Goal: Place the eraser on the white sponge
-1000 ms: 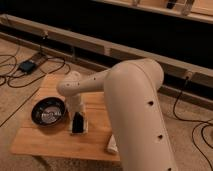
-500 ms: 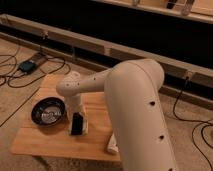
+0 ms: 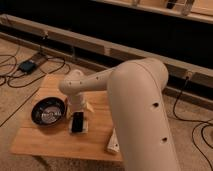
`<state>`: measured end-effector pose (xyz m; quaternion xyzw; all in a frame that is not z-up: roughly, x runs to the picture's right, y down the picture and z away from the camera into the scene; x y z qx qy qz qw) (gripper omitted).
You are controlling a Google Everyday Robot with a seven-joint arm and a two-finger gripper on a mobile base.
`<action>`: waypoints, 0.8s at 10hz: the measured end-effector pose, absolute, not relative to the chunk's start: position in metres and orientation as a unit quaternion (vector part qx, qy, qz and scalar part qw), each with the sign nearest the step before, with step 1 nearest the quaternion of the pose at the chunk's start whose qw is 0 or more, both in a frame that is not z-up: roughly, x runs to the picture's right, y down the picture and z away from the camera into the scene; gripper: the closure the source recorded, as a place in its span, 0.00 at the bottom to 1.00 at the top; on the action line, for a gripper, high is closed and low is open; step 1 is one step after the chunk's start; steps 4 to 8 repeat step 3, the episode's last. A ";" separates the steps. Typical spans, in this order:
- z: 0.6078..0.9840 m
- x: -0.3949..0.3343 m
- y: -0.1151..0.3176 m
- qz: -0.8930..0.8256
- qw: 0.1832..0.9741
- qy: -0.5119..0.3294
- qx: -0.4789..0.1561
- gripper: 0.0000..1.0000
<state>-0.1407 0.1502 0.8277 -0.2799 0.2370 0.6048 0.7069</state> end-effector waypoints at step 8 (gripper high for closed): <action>0.827 -0.141 0.152 0.604 0.706 0.238 -0.281 0.20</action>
